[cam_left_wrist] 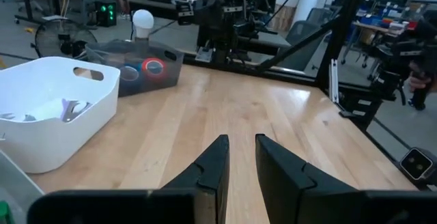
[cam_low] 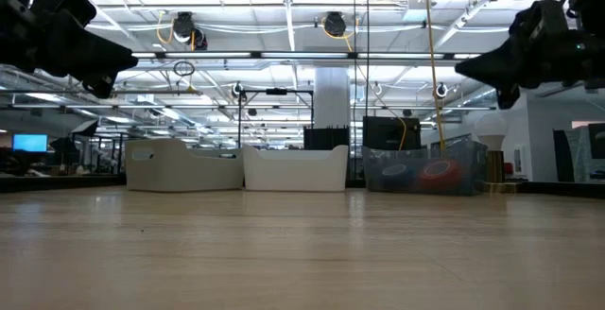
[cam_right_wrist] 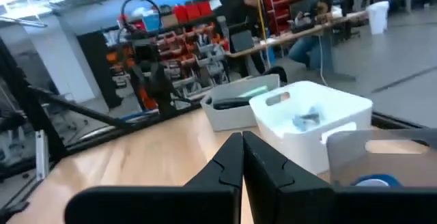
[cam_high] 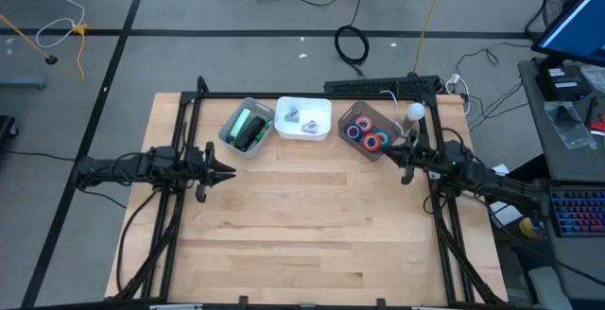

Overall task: Pick and place Stapler, Stapler remover, tape
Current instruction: Return to Home Position

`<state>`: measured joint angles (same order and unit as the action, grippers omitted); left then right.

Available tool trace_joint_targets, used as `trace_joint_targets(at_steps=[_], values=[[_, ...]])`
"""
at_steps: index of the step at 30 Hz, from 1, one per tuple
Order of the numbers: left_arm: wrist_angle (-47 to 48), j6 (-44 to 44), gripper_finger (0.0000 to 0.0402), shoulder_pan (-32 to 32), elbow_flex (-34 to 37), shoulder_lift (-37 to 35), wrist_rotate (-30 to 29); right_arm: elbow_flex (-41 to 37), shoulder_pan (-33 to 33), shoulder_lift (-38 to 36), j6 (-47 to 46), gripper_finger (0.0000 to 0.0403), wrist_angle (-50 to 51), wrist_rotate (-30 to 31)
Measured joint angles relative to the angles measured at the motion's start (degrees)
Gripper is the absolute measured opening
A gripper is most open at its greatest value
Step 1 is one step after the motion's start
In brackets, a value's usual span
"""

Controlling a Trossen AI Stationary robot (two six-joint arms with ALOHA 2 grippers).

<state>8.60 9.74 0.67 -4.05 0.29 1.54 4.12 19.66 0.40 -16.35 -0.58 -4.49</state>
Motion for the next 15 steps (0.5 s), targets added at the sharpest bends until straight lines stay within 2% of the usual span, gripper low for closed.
trace_joint_targets(at_steps=[3,15], values=[[0.0,0.0,0.0072,0.0,0.0,0.0,-0.02,-2.87,0.0,0.1,0.2,0.0,-4.58,-0.11],[0.04,-1.55,0.0072,0.0,0.0,0.0,-0.07,-2.95,0.0,0.35,0.16,0.0,-2.5,-0.15]])
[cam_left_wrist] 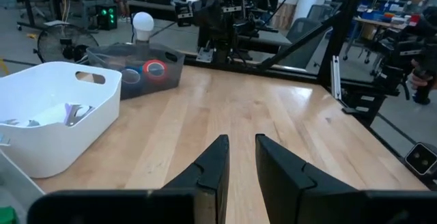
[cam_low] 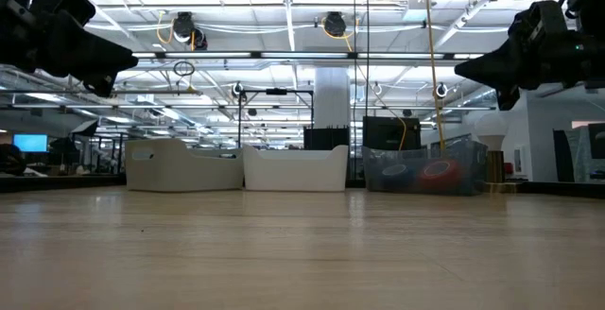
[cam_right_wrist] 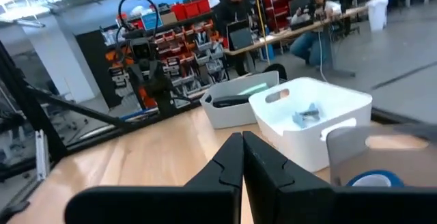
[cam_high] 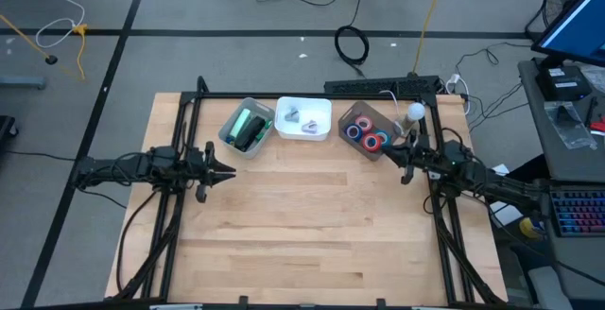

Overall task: Pick and place Stapler, Stapler remover, tape
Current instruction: Return to Home Position

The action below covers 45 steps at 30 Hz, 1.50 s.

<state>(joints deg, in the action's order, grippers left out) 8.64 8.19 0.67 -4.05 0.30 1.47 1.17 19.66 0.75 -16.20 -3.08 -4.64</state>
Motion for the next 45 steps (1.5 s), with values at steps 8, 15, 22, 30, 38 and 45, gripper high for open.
trace_joint_targets(at_steps=[8,15,22,30,38,45], values=[[0.02,-3.19,0.0072,0.0,-0.01,0.0,-0.04,-0.04,0.0,1.48,-0.51,0.0,0.98,0.06],[0.02,-8.36,0.0072,0.0,-0.02,0.0,-0.19,-0.07,0.0,1.86,3.46,0.0,1.06,0.1],[0.02,-7.94,0.0072,0.0,-0.07,0.02,-3.47,-0.11,0.0,1.86,7.28,0.0,1.06,0.08],[0.04,-7.7,0.0072,0.0,-0.07,0.04,-3.71,-0.13,0.0,1.86,8.97,0.0,1.05,0.08],[0.07,-7.92,0.0072,0.0,-0.07,0.07,-3.75,-0.15,0.0,1.86,8.97,0.0,0.93,0.06],[0.07,-7.92,0.0072,0.0,-0.07,0.07,-3.78,-0.15,0.0,1.86,8.97,0.0,0.84,0.06]])
